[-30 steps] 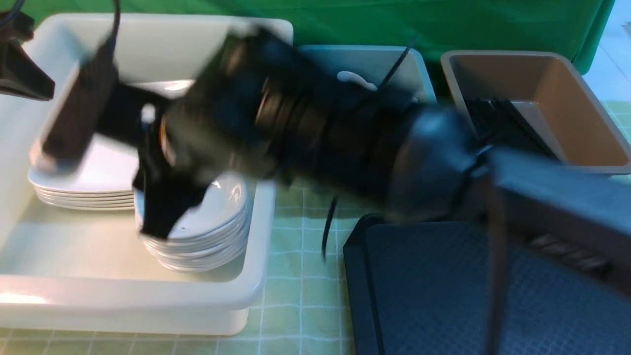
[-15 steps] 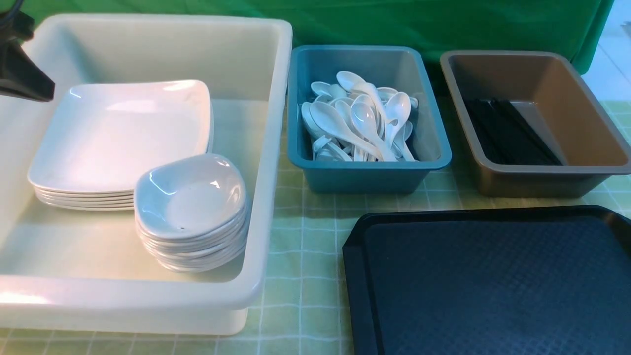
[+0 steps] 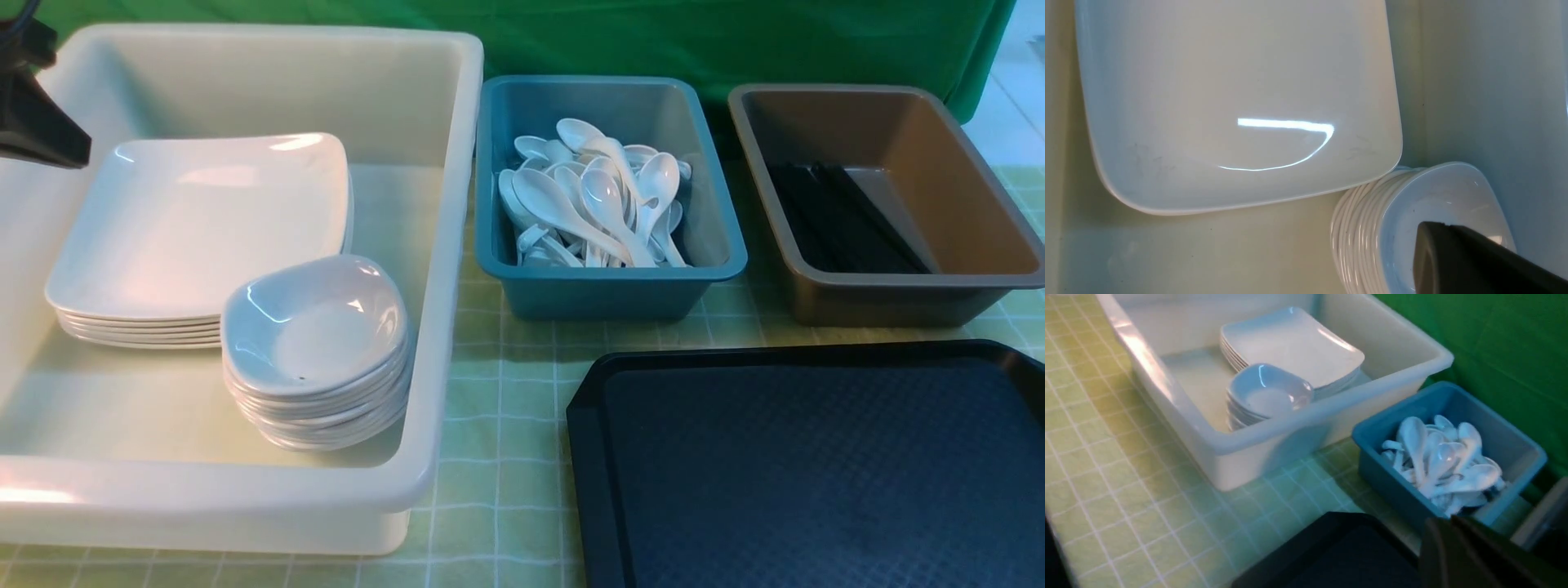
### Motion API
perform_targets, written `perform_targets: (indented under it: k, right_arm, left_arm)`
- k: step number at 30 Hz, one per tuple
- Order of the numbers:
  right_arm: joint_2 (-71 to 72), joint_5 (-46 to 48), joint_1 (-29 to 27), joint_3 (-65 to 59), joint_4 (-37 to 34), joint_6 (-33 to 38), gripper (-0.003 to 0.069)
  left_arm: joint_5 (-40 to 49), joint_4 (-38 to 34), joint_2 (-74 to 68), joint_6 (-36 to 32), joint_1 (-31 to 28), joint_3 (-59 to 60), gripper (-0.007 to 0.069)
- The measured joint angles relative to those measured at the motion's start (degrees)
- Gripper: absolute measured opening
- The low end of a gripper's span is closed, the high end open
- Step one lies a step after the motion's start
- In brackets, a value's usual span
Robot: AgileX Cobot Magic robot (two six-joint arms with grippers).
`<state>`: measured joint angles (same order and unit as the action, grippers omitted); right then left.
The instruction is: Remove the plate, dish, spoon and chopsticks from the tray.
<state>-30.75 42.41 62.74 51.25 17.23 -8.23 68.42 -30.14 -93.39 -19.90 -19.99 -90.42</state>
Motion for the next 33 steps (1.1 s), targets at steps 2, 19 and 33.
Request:
perform_targets:
  k: [2, 19, 33]
  right_arm:
    - [3.0, -13.4, 0.0, -11.9, -0.3, -1.7, 0.0]
    - [4.0, -57.3, 0.1, -34.4, -0.4, -4.0, 0.0038]
    - [4.0, -57.6, 0.8, -34.4, -0.4, -4.1, 0.0083]
  left_arm:
    - [0.0, 0.0, 0.0, 0.0, 0.0, 0.0, -0.0013]
    - [1.1, -0.2, 3.2, 1.4, 0.0, 0.0, -0.0013]
    - [1.4, 0.5, 25.5, 6.6, 0.0, 4.9, -0.0013]
